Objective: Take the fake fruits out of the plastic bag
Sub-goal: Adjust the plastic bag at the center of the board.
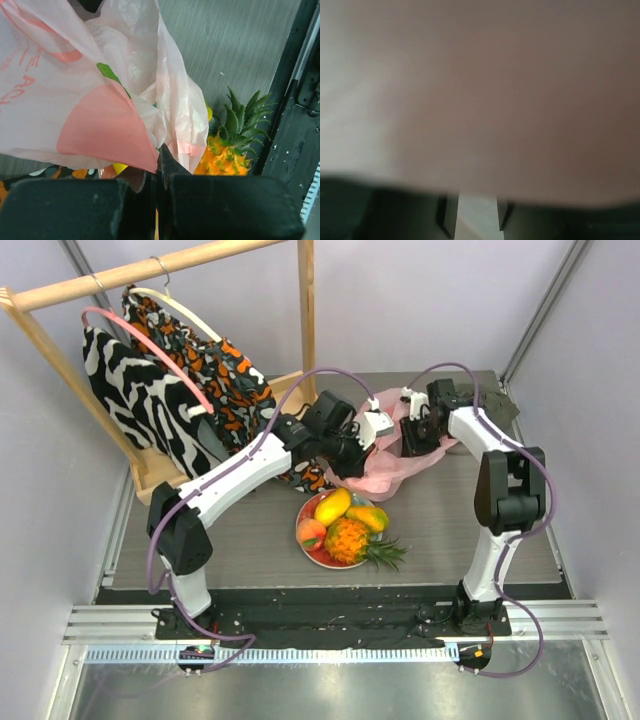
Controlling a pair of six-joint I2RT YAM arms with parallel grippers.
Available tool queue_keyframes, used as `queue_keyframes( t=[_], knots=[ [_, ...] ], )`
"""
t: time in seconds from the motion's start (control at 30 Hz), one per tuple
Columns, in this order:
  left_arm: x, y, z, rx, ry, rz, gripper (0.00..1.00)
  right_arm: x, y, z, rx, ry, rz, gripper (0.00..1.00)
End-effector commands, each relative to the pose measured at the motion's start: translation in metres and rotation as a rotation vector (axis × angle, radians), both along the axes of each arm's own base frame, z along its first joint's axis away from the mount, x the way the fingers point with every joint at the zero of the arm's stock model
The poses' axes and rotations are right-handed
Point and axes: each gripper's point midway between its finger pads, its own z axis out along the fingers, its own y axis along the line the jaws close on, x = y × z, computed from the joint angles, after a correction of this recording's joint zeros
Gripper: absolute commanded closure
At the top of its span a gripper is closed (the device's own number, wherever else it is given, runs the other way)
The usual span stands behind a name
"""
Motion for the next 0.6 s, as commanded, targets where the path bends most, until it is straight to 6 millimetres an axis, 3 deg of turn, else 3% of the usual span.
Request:
queue_keyframes(
  t=[0.0,0.03,0.07,0.1,0.17,0.2,0.23,0.27,0.3,0.33,0.43,0.5,0.53,0.57],
  knots=[
    [0.024,0.005,0.04,-0.049,-0.106,0.024,1.0,0.062,-0.046,0.028,-0.131,-0.158,-0.154,0.65],
    [0.03,0.005,0.04,-0.044,-0.128,0.024,1.0,0.073,-0.056,0.039,-0.134,-0.191,-0.182,0.65],
    [0.039,0.003,0.054,-0.064,-0.167,0.031,1.0,0.086,-0.082,0.051,-0.143,-0.23,-0.243,0.65],
    [0.046,0.004,0.063,-0.074,-0.195,0.037,1.0,0.112,-0.097,0.082,-0.161,-0.331,-0.284,0.65],
    [0.068,0.004,0.075,-0.065,-0.277,0.059,1.0,0.135,-0.126,0.115,-0.198,-0.431,-0.356,0.65],
    [0.084,0.006,0.103,-0.107,-0.341,0.087,1.0,0.153,-0.149,0.149,-0.216,-0.527,-0.415,0.65],
    [0.095,0.004,0.106,-0.117,-0.355,0.101,1.0,0.159,-0.157,0.166,-0.221,-0.573,-0.432,0.65],
    [0.108,0.005,0.133,-0.168,-0.411,0.124,1.0,0.164,-0.164,0.184,-0.229,-0.618,-0.449,0.65],
    [0.115,0.004,0.142,-0.183,-0.436,0.133,1.0,0.169,-0.175,0.216,-0.241,-0.699,-0.482,0.64],
    [0.125,-0.001,0.142,-0.188,-0.452,0.14,1.0,0.169,-0.184,0.23,-0.265,-0.732,-0.513,0.64],
    [0.139,-0.006,0.183,-0.259,-0.566,0.151,1.0,0.154,-0.194,0.282,-0.278,-0.835,-0.547,0.64],
    [0.138,-0.013,0.195,-0.302,-0.587,0.13,1.0,0.141,-0.194,0.28,-0.283,-0.819,-0.542,0.65],
    [0.137,-0.013,0.194,-0.306,-0.582,0.13,1.0,0.123,-0.19,0.299,-0.276,-0.849,-0.524,0.65],
    [0.132,-0.017,0.184,-0.301,-0.54,0.121,1.0,0.115,-0.187,0.291,-0.274,-0.827,-0.516,0.65]
  ],
)
